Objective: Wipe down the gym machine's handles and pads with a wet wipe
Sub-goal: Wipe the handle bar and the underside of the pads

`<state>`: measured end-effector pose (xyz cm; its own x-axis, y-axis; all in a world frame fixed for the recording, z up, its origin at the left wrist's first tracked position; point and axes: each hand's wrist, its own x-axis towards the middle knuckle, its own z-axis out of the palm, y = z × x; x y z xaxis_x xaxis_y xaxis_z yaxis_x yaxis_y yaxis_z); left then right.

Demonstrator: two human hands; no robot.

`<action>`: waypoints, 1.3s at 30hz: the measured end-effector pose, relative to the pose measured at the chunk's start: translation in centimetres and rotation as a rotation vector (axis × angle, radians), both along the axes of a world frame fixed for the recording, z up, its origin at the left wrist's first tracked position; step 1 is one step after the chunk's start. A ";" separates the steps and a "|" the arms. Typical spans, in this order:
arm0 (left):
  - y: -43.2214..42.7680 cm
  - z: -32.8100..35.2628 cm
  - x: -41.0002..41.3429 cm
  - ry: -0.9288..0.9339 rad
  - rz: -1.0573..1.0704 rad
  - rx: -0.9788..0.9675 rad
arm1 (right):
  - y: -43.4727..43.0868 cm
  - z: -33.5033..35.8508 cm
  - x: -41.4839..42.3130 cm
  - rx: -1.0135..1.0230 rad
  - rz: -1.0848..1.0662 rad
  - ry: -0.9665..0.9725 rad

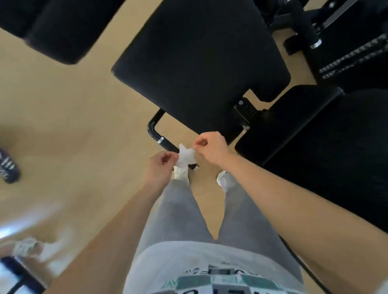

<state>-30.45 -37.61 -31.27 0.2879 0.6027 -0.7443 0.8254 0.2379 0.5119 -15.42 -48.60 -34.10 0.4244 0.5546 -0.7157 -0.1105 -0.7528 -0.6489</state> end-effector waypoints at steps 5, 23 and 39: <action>3.0 -4.1 -1.4 0.061 0.169 -0.209 | 2.7 -3.1 -4.7 0.013 -0.139 0.056; 6.9 -9.4 -3.4 -0.188 0.676 -0.364 | 7.9 -10.0 -10.1 0.102 -0.151 -0.336; 6.5 -11.7 -2.7 -0.048 0.610 -0.257 | 9.3 -9.7 -6.9 0.131 -0.060 -0.153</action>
